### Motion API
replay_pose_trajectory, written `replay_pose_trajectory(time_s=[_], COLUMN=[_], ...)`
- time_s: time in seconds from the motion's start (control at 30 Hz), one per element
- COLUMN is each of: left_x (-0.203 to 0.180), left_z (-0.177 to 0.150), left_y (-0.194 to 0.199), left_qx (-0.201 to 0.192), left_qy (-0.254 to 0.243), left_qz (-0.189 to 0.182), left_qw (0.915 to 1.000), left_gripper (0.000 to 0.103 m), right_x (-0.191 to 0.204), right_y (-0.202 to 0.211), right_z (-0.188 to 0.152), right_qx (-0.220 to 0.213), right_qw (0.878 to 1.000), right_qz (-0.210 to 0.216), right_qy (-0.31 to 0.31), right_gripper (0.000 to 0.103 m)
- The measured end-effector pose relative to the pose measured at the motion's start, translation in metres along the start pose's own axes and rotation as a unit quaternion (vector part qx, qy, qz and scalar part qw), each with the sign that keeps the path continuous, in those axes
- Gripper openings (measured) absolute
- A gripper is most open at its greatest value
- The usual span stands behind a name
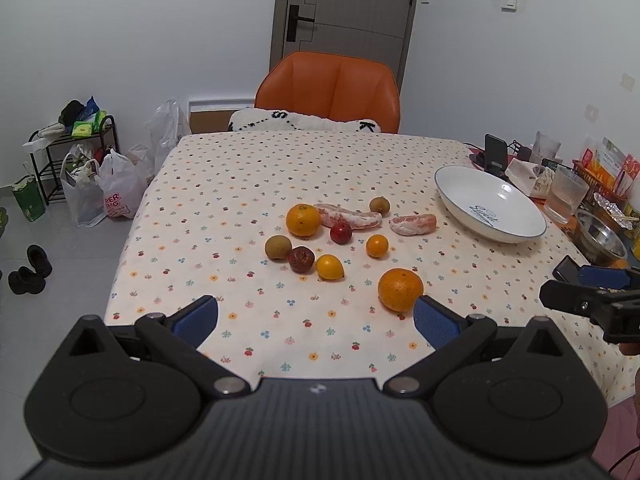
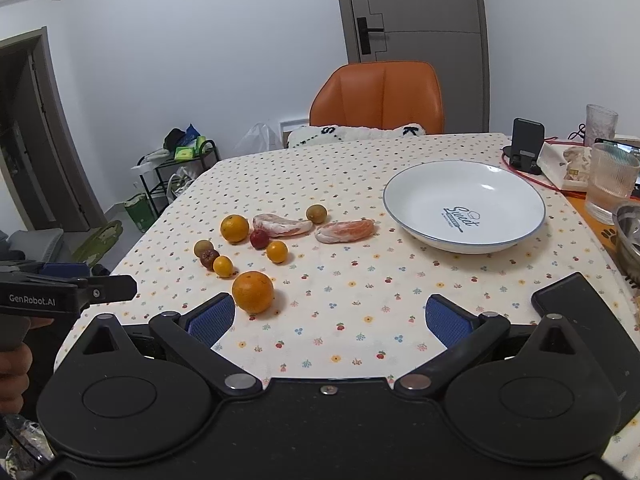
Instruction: Organize fruits
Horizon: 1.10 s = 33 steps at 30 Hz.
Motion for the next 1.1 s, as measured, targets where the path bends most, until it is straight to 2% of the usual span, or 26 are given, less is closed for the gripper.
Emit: replay_pose_trajectory(time_s=[0.47, 0.6, 0.7, 0.8, 0.87, 0.93, 1.03, 1.1], left_x=[0.012, 0.016, 0.019, 0.021, 0.023, 0.024, 0.024, 0.025], left_z=[0.005, 0.005, 0.004, 0.004, 0.004, 0.004, 0.003, 0.004], left_y=[-0.026, -0.034, -0.04, -0.046, -0.051, -0.056, -0.061, -0.065], left_qx=[-0.001, -0.006, -0.007, -0.007, -0.004, 0.0, 0.001, 0.001], left_qy=[0.002, 0.004, 0.005, 0.009, 0.009, 0.013, 0.008, 0.007], left_qz=[-0.024, -0.028, -0.032, -0.033, -0.033, -0.04, -0.041, -0.04], left_qw=[0.9997, 0.9996, 0.9995, 0.9994, 0.9994, 0.9991, 0.9991, 0.9992], left_gripper=[0.101, 0.099, 0.095, 0.085, 0.075, 0.07, 0.068, 0.067], right_x=[0.014, 0.02, 0.026, 0.03, 0.033, 0.036, 0.042, 0.046], right_y=[-0.032, -0.044, -0.054, -0.063, -0.069, -0.074, -0.083, -0.089], right_z=[0.008, 0.007, 0.005, 0.003, 0.002, 0.002, 0.001, 0.001], right_qx=[0.005, 0.016, 0.026, 0.036, 0.043, 0.051, 0.06, 0.067], right_qw=[0.999, 0.998, 0.997, 0.995, 0.994, 0.993, 0.992, 0.99], right_qz=[0.044, 0.065, 0.078, 0.088, 0.096, 0.104, 0.115, 0.12], right_qy=[0.01, 0.011, 0.011, 0.014, 0.013, 0.012, 0.014, 0.013], right_gripper=[0.102, 0.088, 0.082, 0.077, 0.072, 0.067, 0.059, 0.058])
Point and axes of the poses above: each gripper's, at about its wrist camera, not at the fingertips, and y roughly against the way its jaws point, x to its left, z to its top, the point moved 4 cm from there along -y, roughly the way its jaws point, and after that the axes turned 9 degrees about -z, right-handed, at the moved point
